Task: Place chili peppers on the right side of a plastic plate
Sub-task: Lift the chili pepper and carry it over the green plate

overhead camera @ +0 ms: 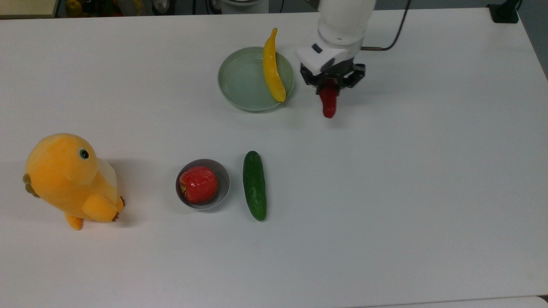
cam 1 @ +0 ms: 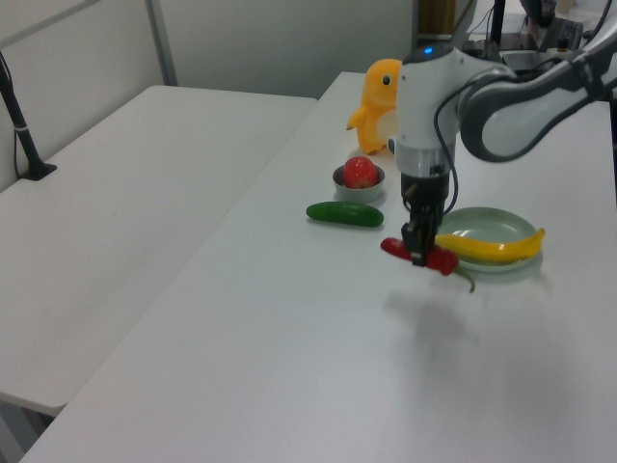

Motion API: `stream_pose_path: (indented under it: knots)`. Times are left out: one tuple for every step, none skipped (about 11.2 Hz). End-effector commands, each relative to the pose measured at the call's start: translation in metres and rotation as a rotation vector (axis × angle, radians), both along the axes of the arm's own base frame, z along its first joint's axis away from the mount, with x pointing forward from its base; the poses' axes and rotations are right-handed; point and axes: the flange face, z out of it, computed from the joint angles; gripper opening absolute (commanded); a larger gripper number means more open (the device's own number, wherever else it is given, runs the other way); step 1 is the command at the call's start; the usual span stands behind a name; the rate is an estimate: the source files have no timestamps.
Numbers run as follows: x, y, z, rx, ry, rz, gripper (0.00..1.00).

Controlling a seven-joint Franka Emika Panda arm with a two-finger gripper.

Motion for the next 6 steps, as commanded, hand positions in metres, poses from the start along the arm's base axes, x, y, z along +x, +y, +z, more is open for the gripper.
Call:
stream_pose_path:
  knots:
    - [-0.011,-0.061,0.013,-0.092,0.133,0.166,0.14]
    - [-0.012,-0.083,0.021,-0.115,0.166,0.206,0.14]
    - [-0.012,-0.106,0.025,-0.124,0.196,0.233,0.14]
    - [-0.009,-0.131,0.030,-0.132,0.206,0.254,0.14]
    - [-0.005,-0.154,0.031,-0.138,0.209,0.255,0.14]
    - [-0.001,-0.176,0.032,-0.145,0.206,0.254,0.14]
